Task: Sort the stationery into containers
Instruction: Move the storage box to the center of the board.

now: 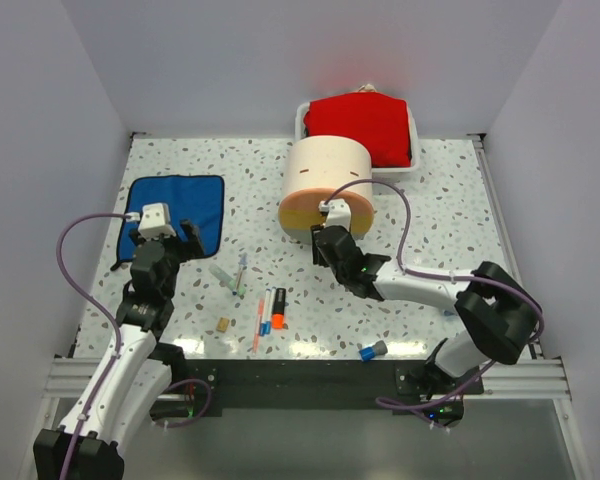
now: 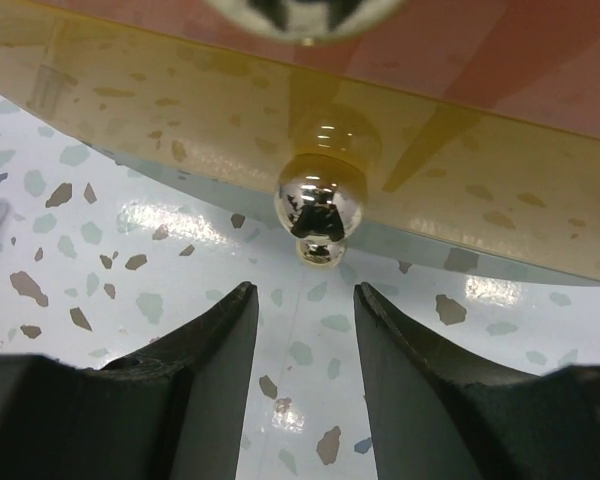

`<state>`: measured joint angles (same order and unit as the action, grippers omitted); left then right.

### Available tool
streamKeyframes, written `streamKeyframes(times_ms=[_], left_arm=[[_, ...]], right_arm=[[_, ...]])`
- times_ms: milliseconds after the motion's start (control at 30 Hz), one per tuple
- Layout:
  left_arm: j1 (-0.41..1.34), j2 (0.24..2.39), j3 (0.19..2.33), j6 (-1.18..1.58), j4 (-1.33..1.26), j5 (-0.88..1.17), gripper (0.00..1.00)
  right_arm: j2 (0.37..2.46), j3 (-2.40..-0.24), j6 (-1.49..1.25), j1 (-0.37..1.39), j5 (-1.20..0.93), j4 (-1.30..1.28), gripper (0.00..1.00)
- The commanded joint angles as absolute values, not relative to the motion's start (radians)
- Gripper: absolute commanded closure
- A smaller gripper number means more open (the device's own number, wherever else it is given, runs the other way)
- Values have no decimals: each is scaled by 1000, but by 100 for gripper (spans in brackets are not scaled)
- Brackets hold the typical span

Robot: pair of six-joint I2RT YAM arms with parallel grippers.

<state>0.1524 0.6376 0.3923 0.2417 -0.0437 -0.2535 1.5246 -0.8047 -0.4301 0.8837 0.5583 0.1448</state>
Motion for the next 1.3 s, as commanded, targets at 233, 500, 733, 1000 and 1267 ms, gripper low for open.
streamKeyframes(times_ms=[233,500,733,1000,1267], left_arm=[[143,558,365,224,-101,-242,16],[132,494,337,233,-112,-213,15],[115,468,330,238,-118,-212,14],[92,396,296,241,-133,-193,13],[87,362,295,225,-138,-204,13]], right_arm=[[1632,-916,-566,911,742,77,58],[1678,-957,-586,911,770,43,63],[1726,-951,-595,917,796,23,64],[1781,-951,-580,940,811,44,62],[1773,-904,-667,1003,830,-64,57]])
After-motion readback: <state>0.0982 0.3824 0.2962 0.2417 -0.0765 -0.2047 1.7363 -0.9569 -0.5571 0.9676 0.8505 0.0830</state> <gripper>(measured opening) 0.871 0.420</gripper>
